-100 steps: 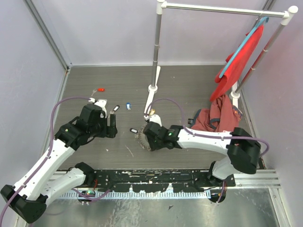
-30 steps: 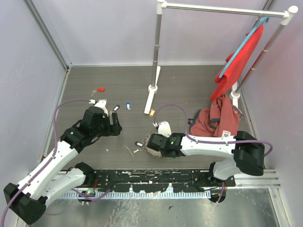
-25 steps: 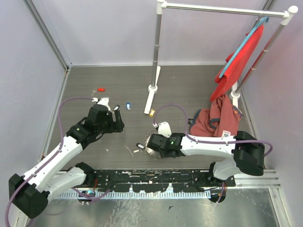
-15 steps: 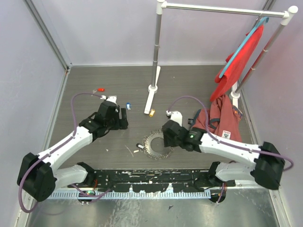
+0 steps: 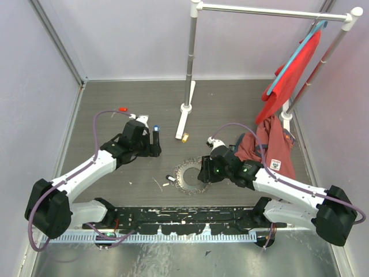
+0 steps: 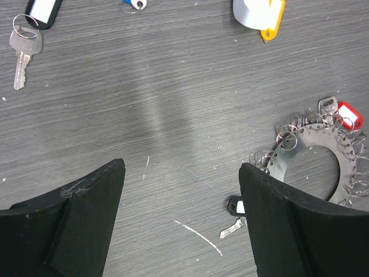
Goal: Put the keys on the keyring
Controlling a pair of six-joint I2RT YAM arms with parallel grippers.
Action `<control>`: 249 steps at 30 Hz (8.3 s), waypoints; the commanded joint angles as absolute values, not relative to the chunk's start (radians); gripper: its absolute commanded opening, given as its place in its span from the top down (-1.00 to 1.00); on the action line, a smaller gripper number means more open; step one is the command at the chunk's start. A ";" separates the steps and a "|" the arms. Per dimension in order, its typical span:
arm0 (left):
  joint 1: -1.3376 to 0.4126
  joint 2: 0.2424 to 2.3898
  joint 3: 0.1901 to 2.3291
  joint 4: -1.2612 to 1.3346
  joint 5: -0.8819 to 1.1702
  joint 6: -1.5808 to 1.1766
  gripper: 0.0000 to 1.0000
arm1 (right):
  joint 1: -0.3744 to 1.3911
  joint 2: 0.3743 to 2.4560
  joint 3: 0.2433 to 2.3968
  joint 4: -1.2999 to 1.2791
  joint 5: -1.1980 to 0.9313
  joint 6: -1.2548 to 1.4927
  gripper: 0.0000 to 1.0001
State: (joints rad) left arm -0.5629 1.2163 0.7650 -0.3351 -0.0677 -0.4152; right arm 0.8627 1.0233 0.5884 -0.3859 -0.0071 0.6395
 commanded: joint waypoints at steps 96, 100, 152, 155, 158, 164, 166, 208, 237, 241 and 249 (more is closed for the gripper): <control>-0.560 1.158 1.028 -0.680 -0.102 -0.211 -0.73 | 0.832 1.529 0.978 -0.522 0.549 1.085 -0.18; -0.560 1.157 1.026 -0.678 -0.102 -0.210 -0.73 | 0.785 1.550 0.980 -0.505 0.557 1.044 -0.17; -0.560 1.161 1.029 -0.675 -0.100 -0.210 -0.81 | 0.747 1.430 0.862 -0.213 0.106 0.470 0.05; -0.560 1.159 1.029 -0.674 -0.102 -0.211 -0.81 | 0.750 1.341 0.801 -0.249 0.151 0.538 0.00; -0.560 1.157 1.029 -0.673 -0.101 -0.212 -0.82 | 0.779 1.267 0.760 -0.294 0.185 0.648 0.05; -0.561 1.154 1.029 -0.677 -0.106 -0.212 -0.81 | 0.976 1.261 0.789 -0.450 0.328 0.905 0.17; -0.560 1.153 1.029 -0.677 -0.108 -0.212 -0.81 | 1.003 1.276 0.781 -0.483 0.330 0.971 0.18; -0.561 1.155 1.029 -0.673 -0.090 -0.213 -0.81 | 1.031 1.440 0.767 -0.472 0.200 1.035 0.44; -0.560 1.152 1.028 -0.673 -0.094 -0.215 -0.80 | 1.031 1.368 0.785 -0.498 0.271 1.052 0.88; -0.560 1.150 1.028 -0.676 -0.096 -0.214 -0.81 | 1.032 1.345 0.781 -0.496 0.279 1.058 0.91; -0.560 1.117 1.019 -0.670 -0.085 -0.201 -0.81 | 1.030 1.293 0.779 -0.487 0.281 1.059 0.97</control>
